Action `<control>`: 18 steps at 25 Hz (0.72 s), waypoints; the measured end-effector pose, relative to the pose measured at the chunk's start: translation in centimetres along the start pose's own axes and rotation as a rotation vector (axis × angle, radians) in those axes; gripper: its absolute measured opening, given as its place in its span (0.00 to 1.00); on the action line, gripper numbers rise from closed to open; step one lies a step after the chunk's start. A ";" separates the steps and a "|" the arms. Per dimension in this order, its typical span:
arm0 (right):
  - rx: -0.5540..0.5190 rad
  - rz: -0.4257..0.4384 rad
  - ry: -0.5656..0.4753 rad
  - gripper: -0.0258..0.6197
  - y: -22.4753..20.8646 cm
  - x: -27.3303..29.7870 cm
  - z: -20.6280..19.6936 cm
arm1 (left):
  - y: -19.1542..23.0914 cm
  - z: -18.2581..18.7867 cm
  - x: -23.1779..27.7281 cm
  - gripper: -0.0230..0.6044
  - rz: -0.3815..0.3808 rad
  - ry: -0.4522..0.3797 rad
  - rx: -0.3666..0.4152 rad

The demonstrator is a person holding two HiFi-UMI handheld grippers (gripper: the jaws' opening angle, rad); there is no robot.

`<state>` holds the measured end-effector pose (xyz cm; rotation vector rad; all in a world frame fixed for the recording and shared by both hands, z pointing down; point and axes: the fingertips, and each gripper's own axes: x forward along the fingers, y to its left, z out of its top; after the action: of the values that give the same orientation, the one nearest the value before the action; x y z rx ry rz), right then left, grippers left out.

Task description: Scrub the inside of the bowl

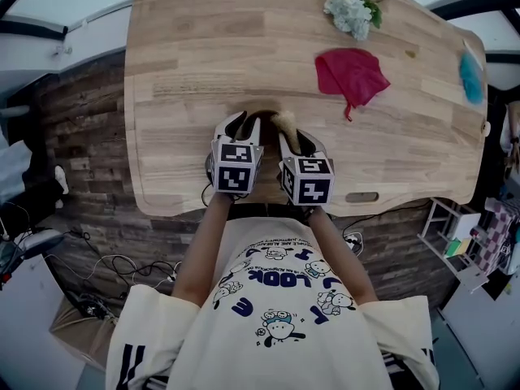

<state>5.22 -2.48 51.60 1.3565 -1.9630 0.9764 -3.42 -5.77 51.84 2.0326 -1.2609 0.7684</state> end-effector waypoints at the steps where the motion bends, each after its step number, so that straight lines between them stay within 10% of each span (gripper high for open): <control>1: -0.036 0.011 0.008 0.25 -0.1 0.0 0.1 | -0.1 0.1 0.0 0.24 -0.003 0.000 0.027; 10: -0.269 0.156 0.073 0.25 0.6 0.4 0.5 | -1.3 -0.9 0.4 0.24 -0.061 0.084 0.231; 18: -0.346 0.192 0.086 0.25 1.2 0.6 0.8 | -1.4 -1.3 0.5 0.17 -0.074 0.091 0.197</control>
<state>3.82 -3.14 51.31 0.9348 -2.1061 0.7208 -2.14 -4.60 52.80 2.1598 -1.0894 0.9720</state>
